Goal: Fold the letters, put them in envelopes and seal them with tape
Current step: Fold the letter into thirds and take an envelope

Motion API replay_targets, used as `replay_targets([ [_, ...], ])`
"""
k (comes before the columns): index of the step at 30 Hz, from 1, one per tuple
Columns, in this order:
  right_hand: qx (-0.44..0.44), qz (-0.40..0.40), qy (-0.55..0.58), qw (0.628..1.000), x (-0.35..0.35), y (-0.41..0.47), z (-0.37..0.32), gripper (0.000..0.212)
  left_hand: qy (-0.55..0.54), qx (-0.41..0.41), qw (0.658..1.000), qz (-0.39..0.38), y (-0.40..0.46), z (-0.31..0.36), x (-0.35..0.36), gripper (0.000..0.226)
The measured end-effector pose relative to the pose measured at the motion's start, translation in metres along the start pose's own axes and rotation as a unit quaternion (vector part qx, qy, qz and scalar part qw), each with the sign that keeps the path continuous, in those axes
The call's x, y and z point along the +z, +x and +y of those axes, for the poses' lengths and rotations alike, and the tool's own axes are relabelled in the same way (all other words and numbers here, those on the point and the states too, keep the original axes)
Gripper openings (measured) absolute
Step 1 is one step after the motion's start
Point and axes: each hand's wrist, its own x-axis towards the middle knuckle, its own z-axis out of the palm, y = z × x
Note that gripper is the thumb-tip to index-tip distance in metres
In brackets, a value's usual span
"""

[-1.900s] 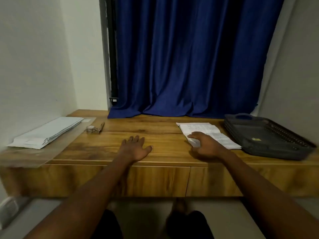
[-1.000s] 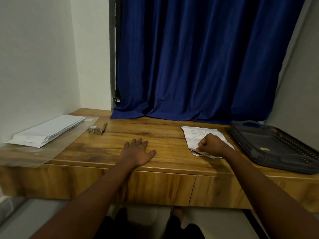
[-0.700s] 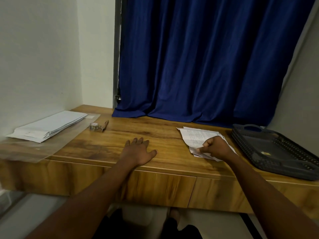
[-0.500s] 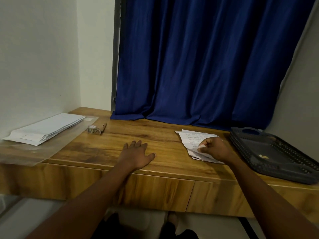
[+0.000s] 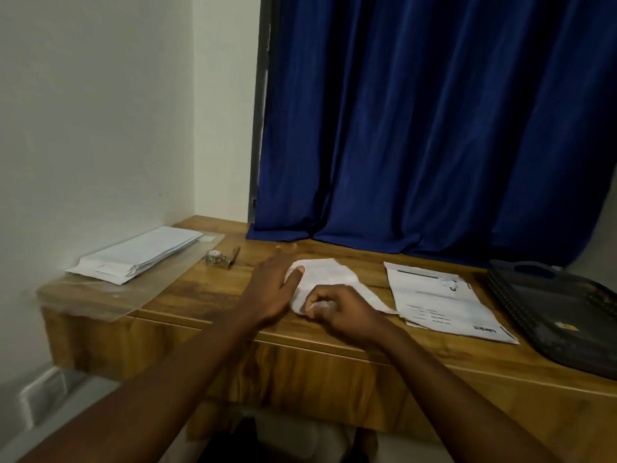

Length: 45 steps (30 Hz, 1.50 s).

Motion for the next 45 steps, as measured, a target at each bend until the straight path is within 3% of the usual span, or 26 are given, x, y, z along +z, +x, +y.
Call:
replay_targets([
  [2,-0.032,-0.035,0.021,0.999,0.011,0.001,-0.009,0.012,0.092,0.009,0.994,-0.064,0.006,-0.009,-0.014,0.045],
  [5,-0.028,-0.079,0.006,0.996,0.011,-0.005,-0.006,0.017,0.238,-0.014,0.951,-0.195,0.012,-0.021,-0.029,0.055],
  [9,0.033,-0.076,-0.055,0.995,-0.012,-0.018,0.014,0.019,0.284,-0.072,0.911,-0.29,0.005,-0.03,-0.031,0.072],
  [12,0.085,-0.036,-0.096,0.991,-0.035,-0.022,0.03,0.012,0.301,-0.057,0.911,-0.274,-0.004,-0.028,-0.021,0.075],
  [16,0.107,0.1,-0.168,0.975,-0.041,-0.009,0.034,0.01,0.305,-0.027,0.92,-0.243,-0.008,-0.01,-0.008,0.077],
  [20,0.086,0.179,-0.146,0.969,-0.01,0.018,0.017,0.018,0.253,-0.033,0.952,-0.166,0.0,0.002,0.003,0.056],
  [22,0.087,0.164,-0.136,0.973,0.01,0.03,0.008,0.033,0.251,-0.044,0.954,-0.157,0.005,0.001,0.007,0.055],
  [27,0.112,0.001,-0.17,0.979,0.048,0.034,0.01,0.054,0.287,-0.084,0.914,-0.275,-0.004,-0.015,0.014,0.06],
  [31,0.162,-0.04,-0.229,0.959,0.036,0.031,0.03,0.067,0.296,-0.106,0.898,-0.308,-0.005,-0.028,0.002,0.07],
  [40,0.283,-0.003,-0.256,0.924,0.006,0.012,0.057,0.077,0.294,-0.169,0.889,-0.307,-0.004,-0.04,-0.018,0.081],
  [43,0.301,-0.008,-0.285,0.91,0.002,0.025,0.046,0.071,0.326,-0.169,0.885,-0.286,0.009,-0.03,-0.017,0.081],
  [45,0.27,0.041,-0.311,0.911,0.004,0.04,0.034,0.06,0.336,-0.133,0.899,-0.248,0.018,-0.023,-0.009,0.073],
])
